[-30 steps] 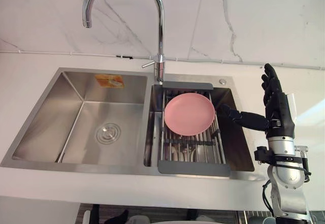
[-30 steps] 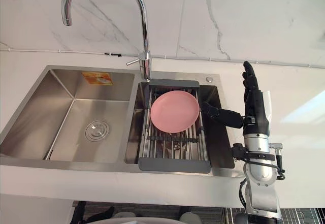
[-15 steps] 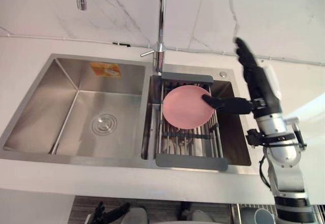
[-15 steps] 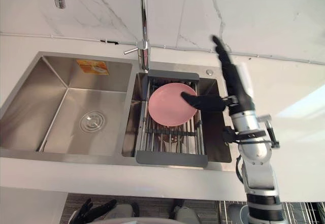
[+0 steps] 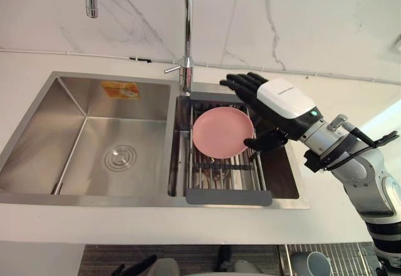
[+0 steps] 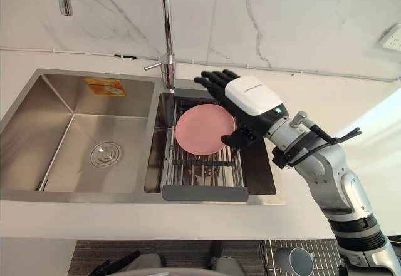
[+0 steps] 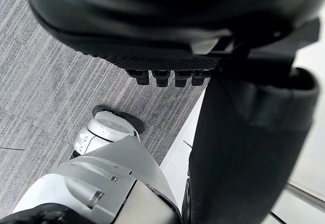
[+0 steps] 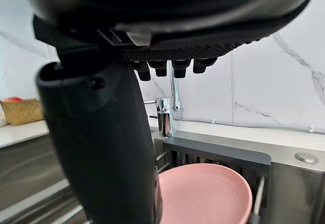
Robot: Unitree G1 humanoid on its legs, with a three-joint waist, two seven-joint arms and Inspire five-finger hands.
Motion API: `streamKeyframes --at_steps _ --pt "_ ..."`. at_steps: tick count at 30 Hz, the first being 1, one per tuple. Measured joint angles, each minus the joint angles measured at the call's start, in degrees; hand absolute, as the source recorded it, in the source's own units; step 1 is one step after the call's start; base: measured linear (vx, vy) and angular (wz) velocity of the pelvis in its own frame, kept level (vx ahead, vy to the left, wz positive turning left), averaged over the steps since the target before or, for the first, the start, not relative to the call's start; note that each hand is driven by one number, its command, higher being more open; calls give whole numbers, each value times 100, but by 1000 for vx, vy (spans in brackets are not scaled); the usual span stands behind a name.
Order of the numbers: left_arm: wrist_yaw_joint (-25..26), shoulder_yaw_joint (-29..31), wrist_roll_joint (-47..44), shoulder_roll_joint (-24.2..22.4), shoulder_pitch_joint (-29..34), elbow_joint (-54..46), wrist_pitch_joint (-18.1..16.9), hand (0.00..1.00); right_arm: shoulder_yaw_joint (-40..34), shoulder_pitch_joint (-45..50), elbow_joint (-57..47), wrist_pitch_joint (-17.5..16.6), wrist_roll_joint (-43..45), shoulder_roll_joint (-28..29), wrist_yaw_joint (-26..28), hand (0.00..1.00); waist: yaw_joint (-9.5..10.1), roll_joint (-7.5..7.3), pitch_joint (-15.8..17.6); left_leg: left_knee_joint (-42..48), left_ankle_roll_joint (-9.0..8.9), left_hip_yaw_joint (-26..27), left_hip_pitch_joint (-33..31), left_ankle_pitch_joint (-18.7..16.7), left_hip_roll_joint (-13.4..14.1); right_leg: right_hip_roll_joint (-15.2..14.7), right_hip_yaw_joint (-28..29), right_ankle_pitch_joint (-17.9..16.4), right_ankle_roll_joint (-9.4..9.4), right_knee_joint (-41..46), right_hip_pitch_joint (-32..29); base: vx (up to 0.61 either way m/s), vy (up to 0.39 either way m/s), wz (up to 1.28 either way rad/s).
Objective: Walk over to the sink, pick up the cup, carry it to the dishwasher, place the cup inside the dishwasher, then close the dishwasher door
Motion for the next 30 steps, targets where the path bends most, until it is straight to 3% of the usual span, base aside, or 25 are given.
streamKeyframes --at_steps 4,12,21,30 --pt "7 -14 2 24 -48 13 117 100 191 21 -1 191 -181 0 260 100 -4 -7 -36 -24 5 2 14 3 14 15 -2 7 -10 -1 7 -16 3 0" --pt "69 -181 7 60 -83 7 177 100 447 185 7 232 -505 87 365 100 6 15 -116 -51 7 22 33 13 34 37 9 16 -22 -5 5 -4 1 0" --pt "86 -293 7 87 -89 -13 232 100 614 584 176 337 -1379 646 377 100 18 18 -212 -206 -28 10 89 144 30 36 -18 29 -41 -7 16 -14 -2 1" --pt "134 -294 11 85 -93 -15 305 100 626 975 376 511 -2244 1094 -66 100 24 38 -266 -281 14 4 68 199 40 37 -75 59 -84 -31 18 -42 4 4"
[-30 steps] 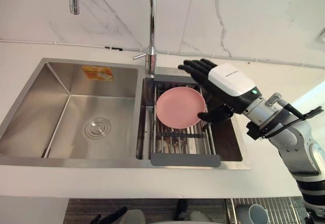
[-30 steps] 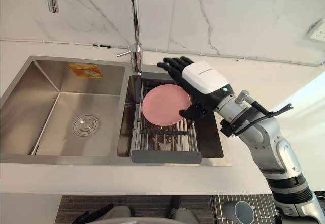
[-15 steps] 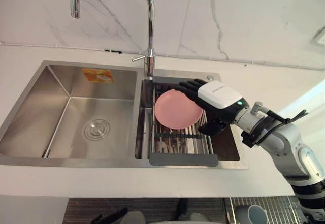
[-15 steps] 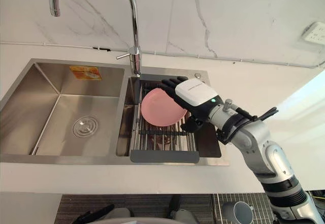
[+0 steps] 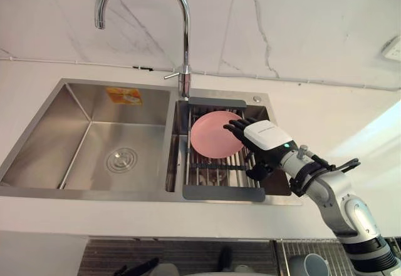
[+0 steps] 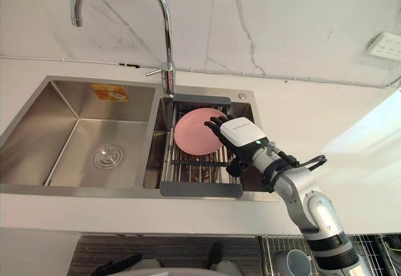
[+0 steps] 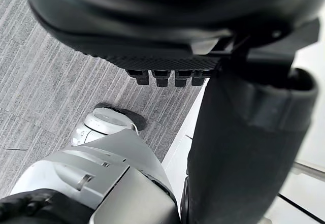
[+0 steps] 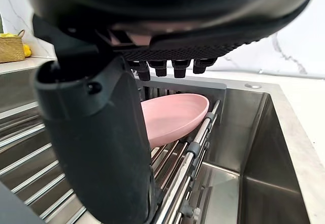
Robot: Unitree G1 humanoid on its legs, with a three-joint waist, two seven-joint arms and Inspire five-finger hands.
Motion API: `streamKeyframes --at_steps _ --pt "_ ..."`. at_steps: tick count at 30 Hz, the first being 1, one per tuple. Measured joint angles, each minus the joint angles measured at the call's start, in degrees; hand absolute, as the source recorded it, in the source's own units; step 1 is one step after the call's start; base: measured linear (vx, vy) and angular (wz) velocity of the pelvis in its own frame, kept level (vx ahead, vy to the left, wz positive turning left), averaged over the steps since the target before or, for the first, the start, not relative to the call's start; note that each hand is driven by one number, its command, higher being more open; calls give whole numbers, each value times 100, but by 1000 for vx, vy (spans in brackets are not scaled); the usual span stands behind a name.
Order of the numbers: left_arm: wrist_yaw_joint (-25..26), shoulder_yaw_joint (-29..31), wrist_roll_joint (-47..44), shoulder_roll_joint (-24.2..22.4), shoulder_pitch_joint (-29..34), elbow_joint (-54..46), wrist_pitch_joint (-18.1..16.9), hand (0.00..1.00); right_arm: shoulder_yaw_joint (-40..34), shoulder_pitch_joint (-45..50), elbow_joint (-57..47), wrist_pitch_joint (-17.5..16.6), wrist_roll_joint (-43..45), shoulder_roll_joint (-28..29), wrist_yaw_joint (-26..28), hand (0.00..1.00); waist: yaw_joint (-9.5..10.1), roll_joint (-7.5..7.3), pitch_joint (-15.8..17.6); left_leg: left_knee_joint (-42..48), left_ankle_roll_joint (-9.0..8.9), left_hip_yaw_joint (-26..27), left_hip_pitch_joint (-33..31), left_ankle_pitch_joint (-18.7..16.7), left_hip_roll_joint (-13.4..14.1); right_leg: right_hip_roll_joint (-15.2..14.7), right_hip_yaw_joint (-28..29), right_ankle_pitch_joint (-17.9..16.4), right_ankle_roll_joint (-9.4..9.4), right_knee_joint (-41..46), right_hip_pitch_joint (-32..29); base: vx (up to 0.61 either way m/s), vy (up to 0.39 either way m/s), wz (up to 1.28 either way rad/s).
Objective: Walk over to the sink, pick up the cup, carry it to the dishwasher, place the cup inside the dishwasher, then close the dishwasher door
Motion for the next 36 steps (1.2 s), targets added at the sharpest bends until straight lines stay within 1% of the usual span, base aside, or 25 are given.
streamKeyframes --at_steps 2,9,11,18,22,26,32,36 --pt "9 0 7 -2 -9 -7 25 100 2 101 8 6 -246 126 -280 100 2 8 -8 -13 16 -1 2 17 -1 0 -5 4 -5 0 0 0 0 0" --pt "104 -7 11 -47 -27 -21 98 100 114 255 50 -24 -746 295 -758 100 15 41 -33 -60 14 -12 15 51 -7 -3 -20 5 -6 -2 1 0 0 0" --pt "121 -106 11 -54 -38 -33 111 100 201 278 129 -42 -927 302 -904 100 31 61 -38 -70 12 -28 14 63 -11 -6 -35 5 -6 -3 4 -6 10 2" --pt "139 -137 10 -145 -76 -174 179 100 357 294 351 12 -1281 455 -939 100 64 85 -47 -208 1 -104 42 171 -40 -27 -101 7 -8 -5 12 -16 14 6" --pt "183 -219 10 -216 -90 -173 199 100 478 291 623 146 -1375 552 -972 100 76 124 -73 -214 8 -142 56 178 -47 -37 -136 6 -8 -7 48 -18 20 5" --pt "250 -223 12 -252 -103 -173 234 100 569 290 802 304 -1615 631 -1152 100 84 160 -104 -247 32 -159 60 194 -55 -46 -160 6 -8 -7 51 -5 6 1" --pt "296 -223 14 -266 -160 -172 279 100 673 268 961 355 -1952 686 -1341 100 119 162 -105 -248 35 -168 59 201 -60 -50 -168 7 -8 -8 54 0 0 0" --pt "354 -223 15 -296 -249 -171 321 100 685 152 1156 423 -1978 753 -1520 100 137 162 -108 -253 34 -200 52 219 -76 -65 -200 7 -8 -8 61 -9 18 4"
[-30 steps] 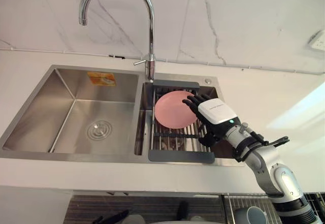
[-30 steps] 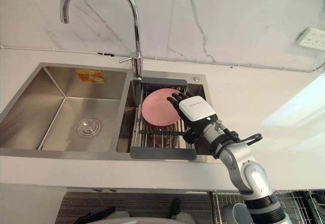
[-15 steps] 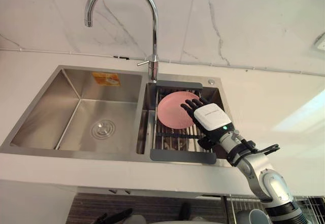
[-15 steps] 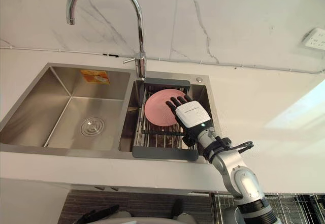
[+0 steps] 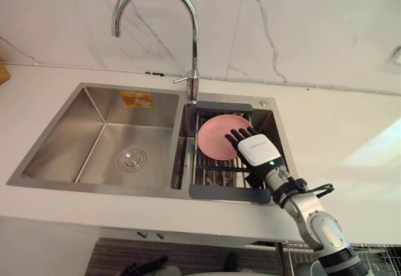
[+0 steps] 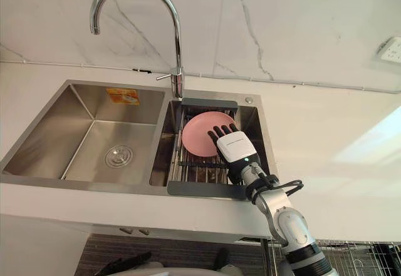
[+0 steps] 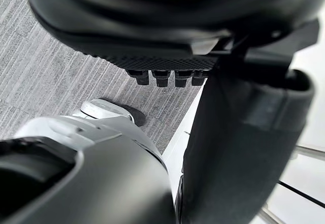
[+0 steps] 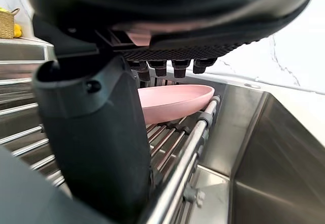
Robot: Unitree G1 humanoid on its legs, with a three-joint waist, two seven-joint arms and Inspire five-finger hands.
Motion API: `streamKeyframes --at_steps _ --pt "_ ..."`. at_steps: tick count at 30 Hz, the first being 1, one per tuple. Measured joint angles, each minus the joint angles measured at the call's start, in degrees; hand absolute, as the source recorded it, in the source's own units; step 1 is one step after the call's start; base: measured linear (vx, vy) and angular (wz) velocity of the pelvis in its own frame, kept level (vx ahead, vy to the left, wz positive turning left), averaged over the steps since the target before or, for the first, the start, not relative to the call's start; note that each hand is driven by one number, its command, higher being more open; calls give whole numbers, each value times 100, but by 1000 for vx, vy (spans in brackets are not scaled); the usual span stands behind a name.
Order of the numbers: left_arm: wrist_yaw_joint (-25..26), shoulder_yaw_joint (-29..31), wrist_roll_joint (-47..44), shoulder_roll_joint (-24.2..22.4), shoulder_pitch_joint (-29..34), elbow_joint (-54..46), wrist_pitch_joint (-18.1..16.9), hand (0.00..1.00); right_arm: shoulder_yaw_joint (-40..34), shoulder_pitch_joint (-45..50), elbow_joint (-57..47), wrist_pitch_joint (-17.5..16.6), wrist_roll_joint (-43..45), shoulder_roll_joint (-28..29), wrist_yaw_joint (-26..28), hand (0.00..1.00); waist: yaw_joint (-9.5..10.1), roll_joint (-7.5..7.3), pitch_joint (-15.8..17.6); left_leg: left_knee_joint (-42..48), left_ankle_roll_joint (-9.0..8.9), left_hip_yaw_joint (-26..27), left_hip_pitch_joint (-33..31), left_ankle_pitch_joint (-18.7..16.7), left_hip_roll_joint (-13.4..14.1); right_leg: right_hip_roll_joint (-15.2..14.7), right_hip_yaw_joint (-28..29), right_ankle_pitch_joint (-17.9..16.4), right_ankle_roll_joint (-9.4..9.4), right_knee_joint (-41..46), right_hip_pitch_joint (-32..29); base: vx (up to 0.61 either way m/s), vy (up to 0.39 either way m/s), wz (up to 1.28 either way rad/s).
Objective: Walk over to the sink, pick up the cup, carry it to the dishwasher, place the cup inside the dishwasher, then close the dishwasher door
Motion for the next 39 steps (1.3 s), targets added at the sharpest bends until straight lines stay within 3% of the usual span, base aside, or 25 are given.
streamKeyframes --at_steps 11,19,20,27,39 --pt "21 5 89 -14 -3 4 31 100 246 -241 434 158 -63 214 -578 100 -45 0 -4 -364 -45 -49 175 208 -31 -25 -78 -2 3 -2 49 -12 5 3" --pt "23 1 92 -15 -14 8 42 100 430 -430 671 233 -89 225 -635 100 -83 16 6 -429 -72 56 232 233 -2 -25 -99 -6 6 -2 91 -7 1 2" --pt "23 1 93 -15 -17 10 42 100 434 -448 689 240 -163 234 -643 0 -81 18 8 -430 -74 64 232 235 1 -25 -100 -6 6 -2 91 0 0 0" --pt "32 0 108 -15 -52 85 43 100 536 -489 875 326 -284 289 -767 0 -124 15 6 -433 -76 67 241 240 2 -25 -88 -5 4 -2 91 0 0 0" --pt "45 2 214 -15 -206 207 35 100 783 -667 1372 467 -500 377 -1548 0 -126 13 4 -505 -138 209 248 327 74 -11 -132 -37 7 -2 84 -2 -1 0"
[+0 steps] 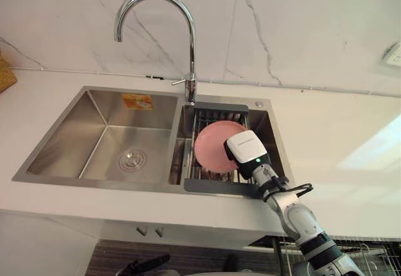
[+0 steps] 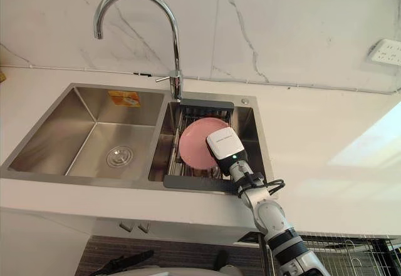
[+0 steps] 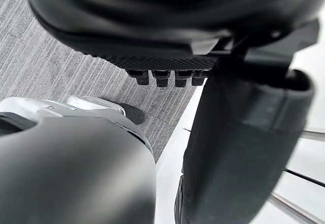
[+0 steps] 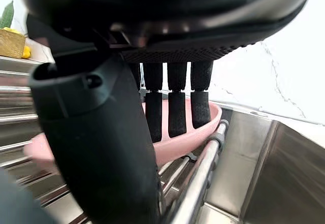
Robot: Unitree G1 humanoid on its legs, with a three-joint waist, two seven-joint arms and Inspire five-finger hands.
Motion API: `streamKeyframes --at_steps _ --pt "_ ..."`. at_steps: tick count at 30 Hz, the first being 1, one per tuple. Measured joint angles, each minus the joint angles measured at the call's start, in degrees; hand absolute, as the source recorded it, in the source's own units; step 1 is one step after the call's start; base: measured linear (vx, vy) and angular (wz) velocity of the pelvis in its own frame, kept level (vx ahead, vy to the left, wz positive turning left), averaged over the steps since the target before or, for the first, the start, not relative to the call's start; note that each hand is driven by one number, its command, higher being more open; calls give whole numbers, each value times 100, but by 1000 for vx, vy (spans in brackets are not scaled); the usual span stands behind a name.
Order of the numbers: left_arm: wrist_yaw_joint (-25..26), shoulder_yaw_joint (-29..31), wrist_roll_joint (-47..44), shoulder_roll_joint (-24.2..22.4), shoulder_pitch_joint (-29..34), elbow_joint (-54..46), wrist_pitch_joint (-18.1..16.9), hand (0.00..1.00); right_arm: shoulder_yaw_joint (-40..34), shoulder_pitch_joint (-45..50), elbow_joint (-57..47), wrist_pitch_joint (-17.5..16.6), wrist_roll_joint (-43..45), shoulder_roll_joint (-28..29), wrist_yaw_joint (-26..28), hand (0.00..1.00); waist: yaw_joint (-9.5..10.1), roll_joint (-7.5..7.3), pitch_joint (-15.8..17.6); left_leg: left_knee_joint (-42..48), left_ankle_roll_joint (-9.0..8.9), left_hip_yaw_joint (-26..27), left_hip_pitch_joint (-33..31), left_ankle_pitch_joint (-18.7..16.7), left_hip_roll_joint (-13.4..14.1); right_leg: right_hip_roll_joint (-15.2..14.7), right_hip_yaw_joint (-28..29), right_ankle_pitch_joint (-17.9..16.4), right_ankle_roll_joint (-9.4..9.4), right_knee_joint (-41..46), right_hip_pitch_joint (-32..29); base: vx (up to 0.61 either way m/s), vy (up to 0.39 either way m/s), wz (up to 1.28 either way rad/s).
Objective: Walk over to the sink, pick up the cup, carry it to the dishwasher, place the cup inside the dishwasher, then close the dishwasher door
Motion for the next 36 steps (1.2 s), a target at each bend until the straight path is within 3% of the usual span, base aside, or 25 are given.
streamKeyframes --at_steps 16,24,28,36 --pt "-1 26 105 -3 12 172 -157 100 -28 -107 309 37 625 63 -519 0 2 14 8 -80 -101 8 -15 114 137 128 -40 -43 -64 -1 -47 0 0 0" --pt "-4 55 105 -8 18 218 -267 100 -190 -104 156 -475 1030 -160 -567 0 -26 68 40 -80 -115 19 -19 122 164 159 -32 -58 -85 0 -58 0 0 0" --pt "-4 151 109 -37 10 218 -347 100 -770 -109 -522 -761 1381 -226 -666 0 33 206 56 -64 -91 14 -49 133 188 189 -30 -38 -129 0 -88 23 12 0" --pt "-5 175 110 -89 49 232 -407 100 -1317 -425 -1208 -1112 1689 -452 -1035 0 42 209 1 -47 -70 14 8 112 174 182 0 -17 -152 -1 -26 38 48 0"
